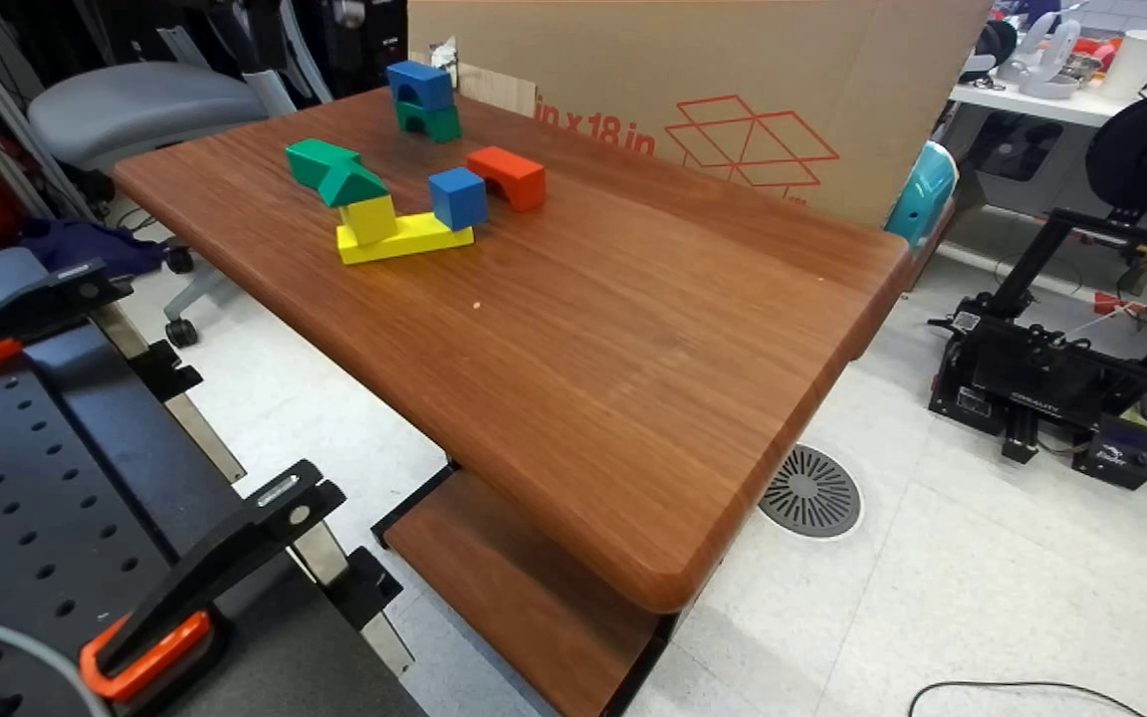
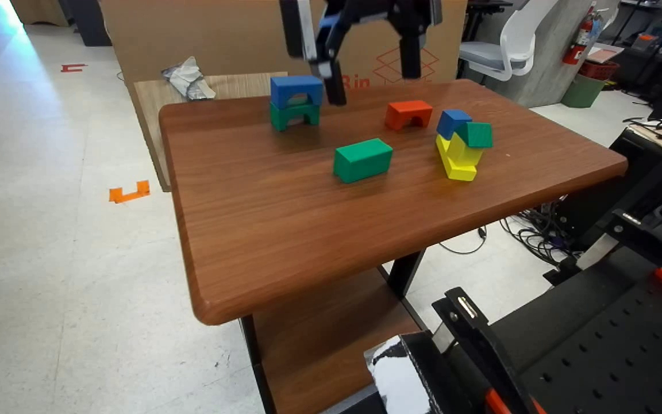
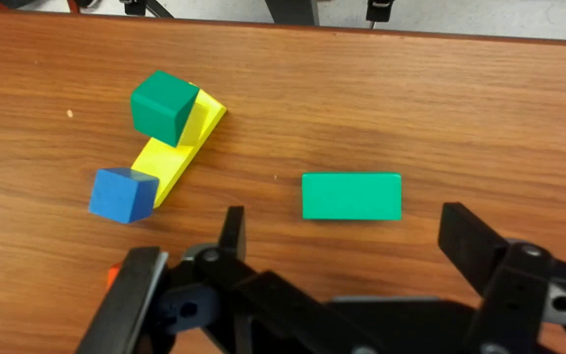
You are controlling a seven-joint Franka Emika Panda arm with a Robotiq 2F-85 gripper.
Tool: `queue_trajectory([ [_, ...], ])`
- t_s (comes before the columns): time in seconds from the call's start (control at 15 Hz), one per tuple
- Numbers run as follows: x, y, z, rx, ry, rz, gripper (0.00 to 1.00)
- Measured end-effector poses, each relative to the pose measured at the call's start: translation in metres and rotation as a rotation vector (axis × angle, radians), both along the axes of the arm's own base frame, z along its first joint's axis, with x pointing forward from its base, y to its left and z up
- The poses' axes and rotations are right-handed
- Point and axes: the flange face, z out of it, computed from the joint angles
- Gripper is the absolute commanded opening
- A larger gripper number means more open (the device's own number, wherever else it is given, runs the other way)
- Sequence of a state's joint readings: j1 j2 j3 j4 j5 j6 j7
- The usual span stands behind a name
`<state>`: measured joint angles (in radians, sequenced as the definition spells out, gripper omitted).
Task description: Pick up the green object and put it on the table
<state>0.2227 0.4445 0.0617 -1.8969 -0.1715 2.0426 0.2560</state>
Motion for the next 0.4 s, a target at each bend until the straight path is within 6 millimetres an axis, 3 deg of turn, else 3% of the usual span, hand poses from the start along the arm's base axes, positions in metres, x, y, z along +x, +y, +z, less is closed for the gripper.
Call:
queue_trajectory([
  [0.2,-0.003,-0.021,0.062,0.079,-0.066,-0.058,1.00],
  [0.4,-0.007,-0.034,0.083,0.096,-0.092,-0.074,1.00],
])
